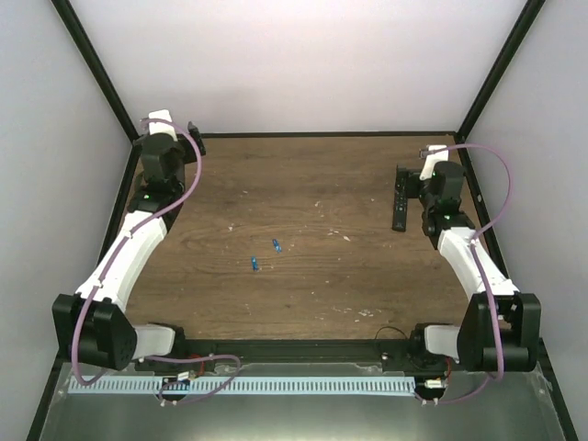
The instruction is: Load the batteries into the remote control
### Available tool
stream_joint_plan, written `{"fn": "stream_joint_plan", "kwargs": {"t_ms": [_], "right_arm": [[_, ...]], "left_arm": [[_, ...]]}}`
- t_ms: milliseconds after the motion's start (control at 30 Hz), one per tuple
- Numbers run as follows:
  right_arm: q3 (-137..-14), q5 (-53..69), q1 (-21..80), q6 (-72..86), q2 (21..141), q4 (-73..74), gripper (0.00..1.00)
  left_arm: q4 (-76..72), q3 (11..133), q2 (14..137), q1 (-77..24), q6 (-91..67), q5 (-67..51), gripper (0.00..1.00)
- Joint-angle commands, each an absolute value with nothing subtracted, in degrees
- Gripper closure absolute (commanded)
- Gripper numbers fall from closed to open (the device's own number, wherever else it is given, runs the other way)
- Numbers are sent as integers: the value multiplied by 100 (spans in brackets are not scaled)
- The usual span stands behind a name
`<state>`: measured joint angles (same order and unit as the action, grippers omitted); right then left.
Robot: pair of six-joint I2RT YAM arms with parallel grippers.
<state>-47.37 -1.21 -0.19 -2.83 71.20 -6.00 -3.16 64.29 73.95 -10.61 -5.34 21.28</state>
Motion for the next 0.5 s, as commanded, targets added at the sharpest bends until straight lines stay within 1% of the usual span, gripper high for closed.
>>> {"fn": "stream_joint_plan", "kwargs": {"t_ms": [0,67,200,367,467], "right_arm": [[-5089,-451,-62,0,7235,-173,0],[-5134,-376,-62,74,7258,-169,0],[-5176,-221,-62,122,7265,-280,0],[-5207,6,-63,-16,7386,-119,0],[-5646,-349,-64,293,7797,685,0]], "left_arm": [[64,6650,7551,-1080,-740,2756,0],[157,6809,7672,-1075,-895,2945,0],[362,7151,7919,-1009,-1011,2963,0],[491,7145,7993,-858,-929,2958,0],[387,7011,7959,-698,-787,2310,0]]}}
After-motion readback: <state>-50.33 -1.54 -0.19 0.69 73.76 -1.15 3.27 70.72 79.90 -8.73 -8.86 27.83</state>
